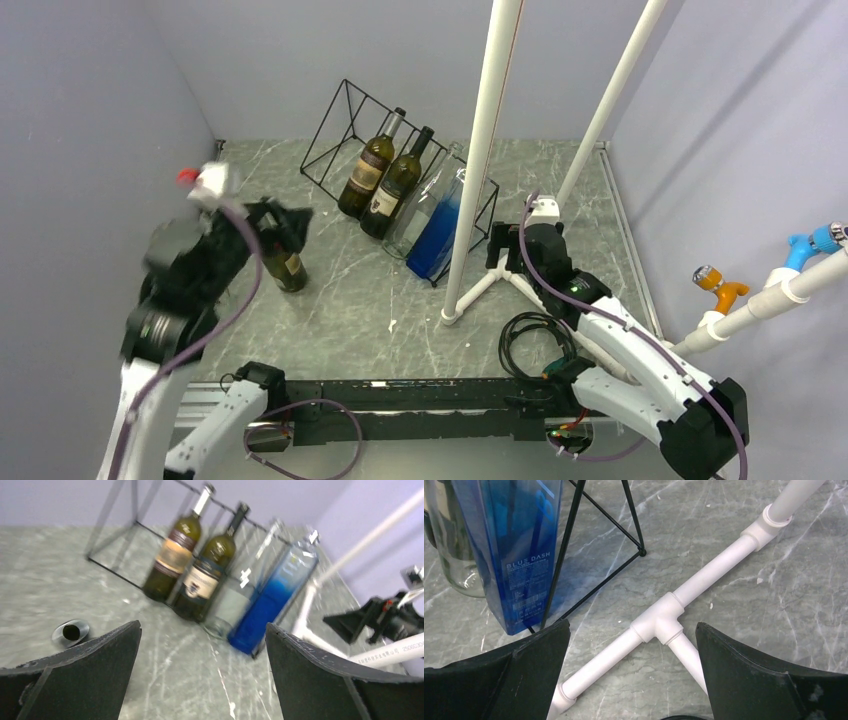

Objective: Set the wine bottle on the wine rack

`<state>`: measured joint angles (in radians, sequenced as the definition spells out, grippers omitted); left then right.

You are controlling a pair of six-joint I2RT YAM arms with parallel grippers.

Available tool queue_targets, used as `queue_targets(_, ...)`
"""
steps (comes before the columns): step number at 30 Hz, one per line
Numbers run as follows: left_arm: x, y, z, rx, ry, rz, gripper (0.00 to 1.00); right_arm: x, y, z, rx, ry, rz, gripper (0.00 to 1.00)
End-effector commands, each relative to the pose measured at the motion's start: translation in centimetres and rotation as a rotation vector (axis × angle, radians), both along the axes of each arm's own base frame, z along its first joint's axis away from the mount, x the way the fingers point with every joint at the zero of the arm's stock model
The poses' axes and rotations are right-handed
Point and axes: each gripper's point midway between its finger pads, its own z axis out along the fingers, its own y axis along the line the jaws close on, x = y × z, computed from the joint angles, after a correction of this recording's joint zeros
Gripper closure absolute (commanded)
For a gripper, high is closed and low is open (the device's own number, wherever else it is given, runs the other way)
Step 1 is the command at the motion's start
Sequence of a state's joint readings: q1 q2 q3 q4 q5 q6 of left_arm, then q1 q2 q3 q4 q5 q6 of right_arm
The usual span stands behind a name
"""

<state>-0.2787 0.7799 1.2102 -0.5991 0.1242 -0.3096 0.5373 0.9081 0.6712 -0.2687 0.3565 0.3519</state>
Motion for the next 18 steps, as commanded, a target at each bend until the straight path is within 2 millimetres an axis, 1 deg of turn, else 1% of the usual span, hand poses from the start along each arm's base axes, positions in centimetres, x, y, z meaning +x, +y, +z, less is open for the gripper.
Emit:
queue_targets(1,-3.2,7.2,1.1,-0.038,-0.140,0.354,0.01,0.6,0.6,-0.1,0.025,-0.006,-0.001,0.00)
queue_targets(2,-3.7,8.4,0.5,-0.048,-0.158,0.413,0.00,0.7,0.6,-0.2,0.025,-0.004,-0.002,0.00)
queue_targets(4,-4.4,10.3,-1.4,-0.066,-0.171,0.514,0.00,0.9,0.8,-0.4,0.025,0.001,0.000,0.00)
queue_targets(7,-4.0,11.5,-5.1,-0.051,-0.127,0.602,0.00,1.2,1.1,-0.7,0.025,0.011,0.006,0.00)
queue_targets(10,-2.5,11.7,-8.0,-0.012,-0.069,0.638,0.01,1.3,1.2,-1.0,0.021,0.023,0.007,0.00)
queue_targets(14,0.1,11.4,-11.0,0.046,0.014,0.665,0.00,1.4,1.1,-1.0,0.014,0.024,0.003,0.00)
queue_targets(16,1.1,11.7,-12.1,0.066,0.045,0.699,0.01,1.2,0.9,-1.1,0.012,0.023,-0.004,0.00)
queue_targets(18,2.0,11.7,-12.7,0.073,0.072,0.727,0.00,1.0,0.7,-1.1,0.013,0.022,-0.008,0.00)
